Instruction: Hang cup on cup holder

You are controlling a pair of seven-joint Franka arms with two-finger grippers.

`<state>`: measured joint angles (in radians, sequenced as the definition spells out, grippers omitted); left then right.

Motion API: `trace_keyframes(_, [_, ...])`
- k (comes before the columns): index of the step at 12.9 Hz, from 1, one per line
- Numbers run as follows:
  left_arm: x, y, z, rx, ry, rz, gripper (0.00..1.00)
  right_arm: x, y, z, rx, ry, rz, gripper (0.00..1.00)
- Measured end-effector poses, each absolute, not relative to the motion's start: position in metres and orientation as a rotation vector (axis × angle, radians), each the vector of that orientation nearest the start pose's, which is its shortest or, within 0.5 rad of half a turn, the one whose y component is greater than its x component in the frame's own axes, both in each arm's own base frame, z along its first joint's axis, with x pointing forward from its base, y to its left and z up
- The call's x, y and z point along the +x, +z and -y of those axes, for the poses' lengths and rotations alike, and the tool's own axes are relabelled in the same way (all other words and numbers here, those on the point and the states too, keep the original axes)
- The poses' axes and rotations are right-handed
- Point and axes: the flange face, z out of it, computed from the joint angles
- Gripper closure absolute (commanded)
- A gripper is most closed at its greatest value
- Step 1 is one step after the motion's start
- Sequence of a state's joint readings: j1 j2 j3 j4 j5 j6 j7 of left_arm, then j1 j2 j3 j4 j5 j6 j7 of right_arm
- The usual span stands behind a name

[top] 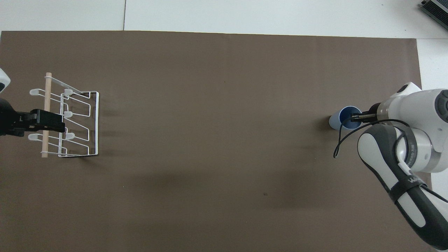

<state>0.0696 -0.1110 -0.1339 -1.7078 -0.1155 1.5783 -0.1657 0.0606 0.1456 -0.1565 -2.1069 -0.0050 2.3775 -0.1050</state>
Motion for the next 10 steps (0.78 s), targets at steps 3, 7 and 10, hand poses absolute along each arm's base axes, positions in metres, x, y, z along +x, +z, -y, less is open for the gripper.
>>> trace_keyframes(3, [0.519,0.622,0.053,-3.263,0.059,0.479,0.00,0.576,0.362,0.054,-3.174,-0.196,0.025,1.00])
trace_keyframes(7, [0.520,0.623,0.064,-3.211,0.072,0.812,0.00,0.589,0.398,0.053,-3.174,-0.135,0.103,1.00])
trace_keyframes(10, [0.521,0.625,0.072,-3.209,0.148,1.130,0.00,0.594,0.452,0.048,-3.095,-0.108,0.094,1.00])
